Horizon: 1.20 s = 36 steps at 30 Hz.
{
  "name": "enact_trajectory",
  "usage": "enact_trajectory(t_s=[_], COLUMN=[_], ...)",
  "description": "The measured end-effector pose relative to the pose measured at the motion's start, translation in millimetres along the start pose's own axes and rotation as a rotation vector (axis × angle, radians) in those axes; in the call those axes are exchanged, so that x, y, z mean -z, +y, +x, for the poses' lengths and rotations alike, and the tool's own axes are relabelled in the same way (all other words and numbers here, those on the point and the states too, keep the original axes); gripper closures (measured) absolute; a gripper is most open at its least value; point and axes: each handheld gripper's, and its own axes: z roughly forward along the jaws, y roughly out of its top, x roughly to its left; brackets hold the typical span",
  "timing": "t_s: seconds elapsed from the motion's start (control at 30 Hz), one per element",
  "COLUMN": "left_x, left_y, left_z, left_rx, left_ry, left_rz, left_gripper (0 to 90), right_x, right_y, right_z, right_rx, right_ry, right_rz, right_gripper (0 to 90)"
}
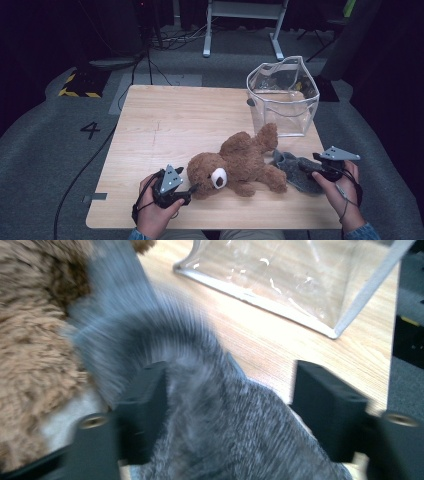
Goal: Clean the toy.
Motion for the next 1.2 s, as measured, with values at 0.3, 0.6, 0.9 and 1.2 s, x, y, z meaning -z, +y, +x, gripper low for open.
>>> enact_trajectory(t_s=[0.3,0.6,0.9,1.2], left_x=[-22.2,-53.1,-39.7,2.6], left_y=[-17.0,-14.4,-10.7,-1.1], left_z=[-23.4,-26.9,-15.8,-12.2], left_rx=[0.014,-0.08,-0.07,-0.027], left_ry=[-0.101,-0.039,-0.056,-0.105], left_rz=[0.131,0.203,0.144,0.078], left_gripper=[26.2,41.4,83.4,85.1], right_x=[18.6,-20.6,-16.7,32.0], right_y=[-15.9,-23.4,-14.9,1.1], right_z=[46.6,79.2,71.6,83.7], right_rx=[0.097,0.188,0.18,0.176], right_ry=[0.229,0.307,0.288,0.359], right_rz=[-0.03,0.018,0.03,0.019], right_gripper=[29.7,32.7,82.9,85.9])
